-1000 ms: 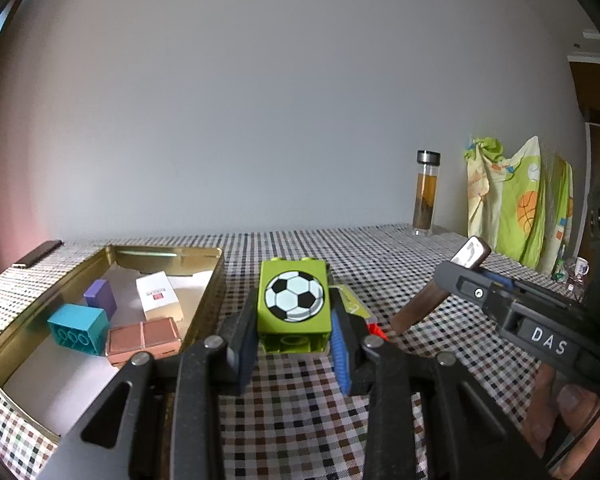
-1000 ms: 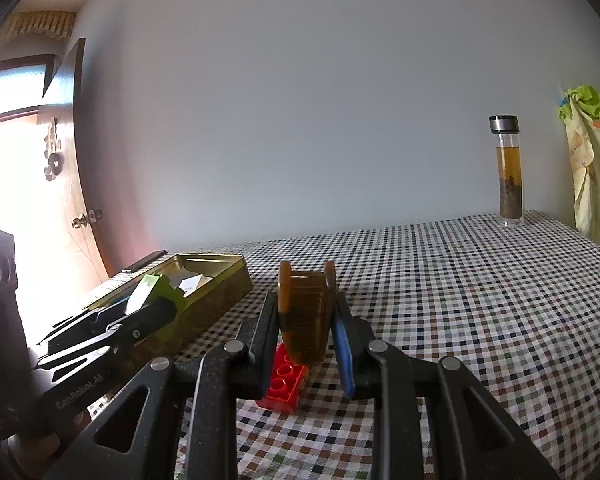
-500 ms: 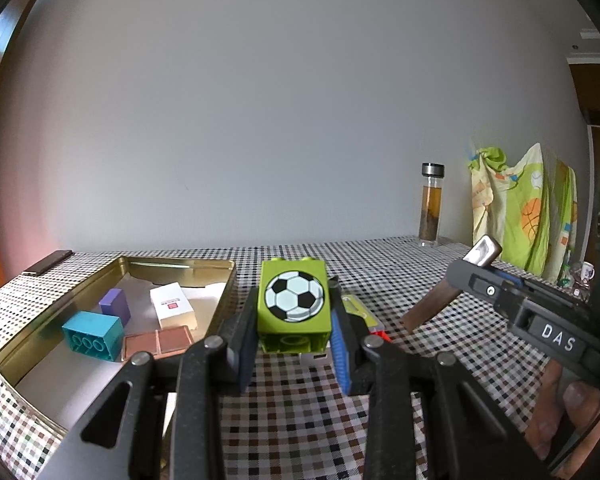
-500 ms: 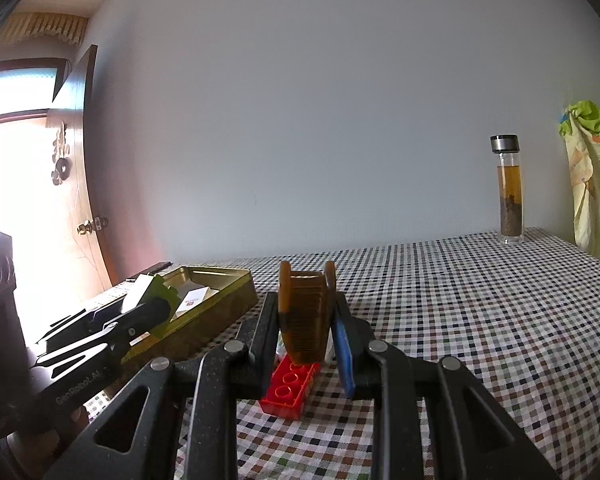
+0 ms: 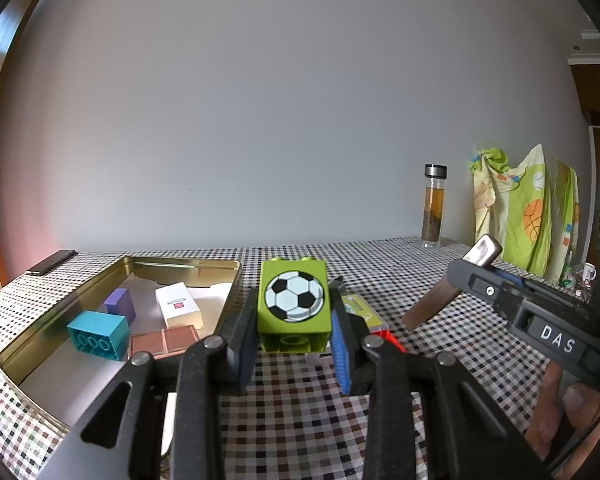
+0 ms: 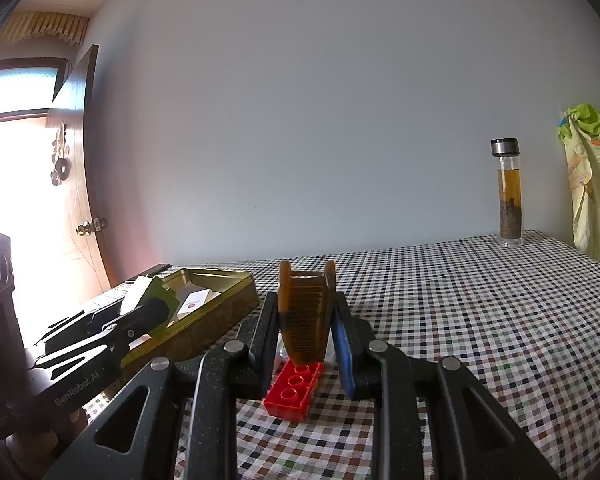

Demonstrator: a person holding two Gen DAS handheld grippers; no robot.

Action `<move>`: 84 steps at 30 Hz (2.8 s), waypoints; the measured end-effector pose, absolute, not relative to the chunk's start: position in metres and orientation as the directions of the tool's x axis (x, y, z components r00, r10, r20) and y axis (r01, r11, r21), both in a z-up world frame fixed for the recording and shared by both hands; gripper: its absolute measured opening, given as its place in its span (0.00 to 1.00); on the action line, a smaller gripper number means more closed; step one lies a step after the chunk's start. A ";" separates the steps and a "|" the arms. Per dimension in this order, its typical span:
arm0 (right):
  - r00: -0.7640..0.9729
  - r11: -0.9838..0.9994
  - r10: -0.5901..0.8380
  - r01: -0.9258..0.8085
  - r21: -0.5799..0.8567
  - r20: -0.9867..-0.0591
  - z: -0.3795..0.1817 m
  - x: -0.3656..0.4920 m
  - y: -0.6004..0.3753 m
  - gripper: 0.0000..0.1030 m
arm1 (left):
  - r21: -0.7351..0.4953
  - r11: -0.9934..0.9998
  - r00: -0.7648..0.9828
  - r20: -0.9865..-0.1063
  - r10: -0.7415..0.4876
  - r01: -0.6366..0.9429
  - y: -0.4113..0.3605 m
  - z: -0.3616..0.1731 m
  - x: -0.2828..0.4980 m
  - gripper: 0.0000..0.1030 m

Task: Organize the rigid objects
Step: 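Lift and carry the soccer-ball block and wooden comb toward the tray with both tools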

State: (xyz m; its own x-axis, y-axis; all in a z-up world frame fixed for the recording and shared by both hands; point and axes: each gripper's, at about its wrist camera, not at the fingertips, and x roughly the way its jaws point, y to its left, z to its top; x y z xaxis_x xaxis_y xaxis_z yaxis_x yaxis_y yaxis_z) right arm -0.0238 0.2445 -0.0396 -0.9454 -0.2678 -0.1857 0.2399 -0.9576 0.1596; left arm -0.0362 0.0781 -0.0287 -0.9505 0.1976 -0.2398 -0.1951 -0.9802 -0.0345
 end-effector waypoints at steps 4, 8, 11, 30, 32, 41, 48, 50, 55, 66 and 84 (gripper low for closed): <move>-0.944 -0.956 -0.275 0.248 0.157 -0.181 -0.039 -0.023 0.240 0.27 | -0.036 -0.981 -0.952 -0.236 0.195 -0.192 0.076 -0.029 -0.036 0.30; -0.945 -0.955 -0.278 0.252 0.156 -0.175 -0.039 -0.023 0.237 0.27 | -0.037 -0.983 -0.957 -0.223 0.186 -0.182 0.071 -0.028 -0.035 0.30; -0.943 -0.953 -0.283 0.257 0.157 -0.175 -0.039 -0.023 0.234 0.27 | -0.045 -0.983 -0.958 -0.221 0.181 -0.175 0.067 -0.028 -0.035 0.30; -0.935 -0.945 -0.312 0.287 0.155 -0.169 -0.039 -0.023 0.217 0.27 | -0.062 -0.987 -0.969 -0.195 0.155 -0.145 0.051 -0.026 -0.032 0.30; -0.933 -0.944 -0.317 0.292 0.154 -0.170 -0.039 -0.023 0.215 0.27 | -0.065 -0.988 -0.970 -0.192 0.151 -0.141 0.049 -0.026 -0.032 0.30; -0.926 -0.938 -0.338 0.315 0.147 -0.171 -0.039 -0.021 0.205 0.27 | -0.078 -0.990 -0.973 -0.190 0.132 -0.119 0.038 -0.025 -0.032 0.30; -0.919 -0.933 -0.353 0.332 0.139 -0.176 -0.040 -0.021 0.198 0.27 | -0.095 -0.991 -0.975 -0.191 0.111 -0.094 0.026 -0.026 -0.032 0.30; -0.916 -0.931 -0.359 0.338 0.137 -0.178 -0.040 -0.021 0.195 0.27 | -0.099 -0.991 -0.976 -0.191 0.106 -0.088 0.023 -0.026 -0.032 0.30; -0.910 -0.927 -0.372 0.353 0.128 -0.183 -0.041 -0.021 0.189 0.27 | -0.104 -0.992 -0.977 -0.195 0.091 -0.071 0.016 -0.026 -0.032 0.30; -0.900 -0.920 -0.392 0.378 0.106 -0.190 -0.042 -0.023 0.175 0.27 | -0.122 -0.991 -0.978 -0.197 0.073 -0.050 0.005 -0.027 -0.033 0.30; -0.877 -0.899 -0.437 0.425 0.104 -0.200 -0.042 -0.025 0.164 0.27 | -0.138 -0.990 -0.976 -0.216 0.033 -0.003 -0.015 -0.027 -0.037 0.30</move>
State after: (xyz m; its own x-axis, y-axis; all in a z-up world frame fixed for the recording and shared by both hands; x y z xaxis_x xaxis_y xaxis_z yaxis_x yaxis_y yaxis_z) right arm -0.0245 0.1636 -0.0423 -0.8768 -0.4373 -0.2000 0.4249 -0.8993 0.1037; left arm -0.0368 -0.0152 -0.0268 -0.9759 0.0327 -0.2157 -0.0027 -0.9904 -0.1381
